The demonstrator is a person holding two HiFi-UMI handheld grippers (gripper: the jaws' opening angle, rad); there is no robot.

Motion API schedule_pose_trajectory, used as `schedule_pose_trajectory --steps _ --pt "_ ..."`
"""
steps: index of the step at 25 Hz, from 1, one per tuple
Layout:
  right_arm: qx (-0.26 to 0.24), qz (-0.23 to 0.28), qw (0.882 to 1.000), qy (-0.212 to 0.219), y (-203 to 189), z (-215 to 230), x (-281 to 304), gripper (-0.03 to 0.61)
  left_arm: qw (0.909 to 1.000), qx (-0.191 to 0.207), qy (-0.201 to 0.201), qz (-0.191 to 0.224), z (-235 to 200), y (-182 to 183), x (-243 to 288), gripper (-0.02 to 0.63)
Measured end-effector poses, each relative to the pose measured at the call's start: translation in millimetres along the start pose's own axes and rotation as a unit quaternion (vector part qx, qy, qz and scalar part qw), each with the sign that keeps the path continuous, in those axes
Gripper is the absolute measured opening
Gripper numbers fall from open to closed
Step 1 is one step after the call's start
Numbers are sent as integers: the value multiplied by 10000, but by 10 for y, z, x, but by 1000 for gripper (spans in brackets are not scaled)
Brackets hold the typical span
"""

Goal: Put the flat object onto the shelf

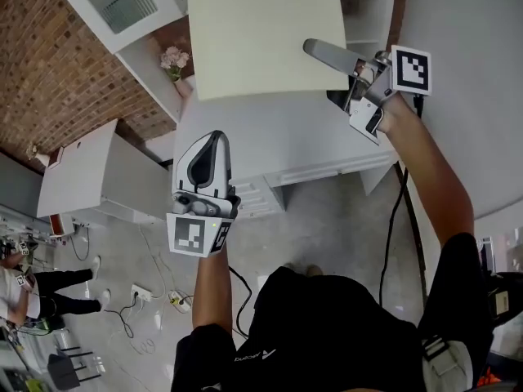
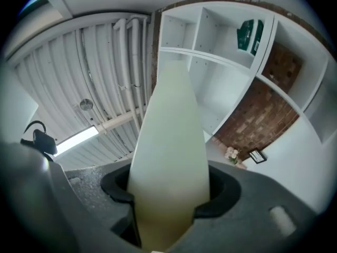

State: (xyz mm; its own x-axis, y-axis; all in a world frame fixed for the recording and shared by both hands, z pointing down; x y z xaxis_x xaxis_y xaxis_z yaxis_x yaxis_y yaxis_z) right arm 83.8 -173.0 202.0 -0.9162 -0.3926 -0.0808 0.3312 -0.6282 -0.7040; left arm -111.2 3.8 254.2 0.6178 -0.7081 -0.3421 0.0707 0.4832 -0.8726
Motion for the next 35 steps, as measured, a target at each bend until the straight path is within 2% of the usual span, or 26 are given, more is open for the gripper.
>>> schedule_pose_trajectory --steps 5,8,14,18,25,31,35 --pt "677 -233 9974 118 204 318 463 270 9993 -107 365 39 -538 -210 139 -3" --pt "886 -352 9954 29 342 491 728 273 9986 -97 513 31 -895 -342 210 -3" --pt "1143 -408 9926 -44 694 751 1242 278 9996 167 175 -128 -1461 -614 591 -3" --pt "1308 -341 9908 -76 904 906 1600 284 9999 59 16 -153 -1845 -901 795 -3" --pt "1543 -397 9868 -301 1135 1157 2073 288 9951 553 -726 -368 -2055 -1205 1384 -3" --pt "1678 -460 9845 -206 1318 1304 2271 324 9968 469 -575 -310 -2175 -1252 1857 -3" --pt "1890 -448 9808 -143 1415 1406 2290 339 9963 521 -628 -267 -2101 -1278 2091 -3"
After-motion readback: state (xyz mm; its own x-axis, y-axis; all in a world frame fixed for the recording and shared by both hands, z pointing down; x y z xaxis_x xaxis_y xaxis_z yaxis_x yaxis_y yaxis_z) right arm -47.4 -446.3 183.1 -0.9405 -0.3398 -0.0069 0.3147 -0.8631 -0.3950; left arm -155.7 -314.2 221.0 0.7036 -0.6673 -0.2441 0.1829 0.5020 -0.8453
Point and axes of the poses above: the fingertips, and each gripper's own axes: x forward along the fingers, z to its right, y out of its top, the point moved 5 cm from there along -x, backward along the fingers, and after that the axes turned 15 degrees about -y, right-handed, at the moved point
